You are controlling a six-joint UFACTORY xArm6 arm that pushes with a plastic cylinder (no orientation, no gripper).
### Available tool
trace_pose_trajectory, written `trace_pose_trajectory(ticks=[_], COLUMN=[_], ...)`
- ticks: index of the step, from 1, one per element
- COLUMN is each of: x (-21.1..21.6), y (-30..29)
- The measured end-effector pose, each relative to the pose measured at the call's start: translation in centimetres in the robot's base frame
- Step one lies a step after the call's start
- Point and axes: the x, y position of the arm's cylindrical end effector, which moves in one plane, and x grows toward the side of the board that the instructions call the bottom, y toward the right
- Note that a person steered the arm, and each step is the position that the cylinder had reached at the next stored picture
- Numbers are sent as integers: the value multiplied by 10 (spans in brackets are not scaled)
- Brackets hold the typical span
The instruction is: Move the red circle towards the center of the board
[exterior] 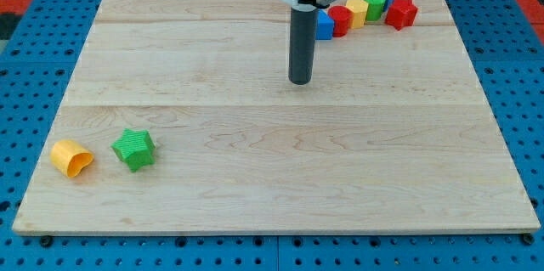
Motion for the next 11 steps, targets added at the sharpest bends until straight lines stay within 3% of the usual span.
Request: trace_pose_trajectory(ticks=[1,2,3,4,5,7,8,9,10,11], x=[-5,-18,-60,-97,-106,-179,-203,-174,-107,-68], y=[41,131,196,220,215,214,164,103,61,33])
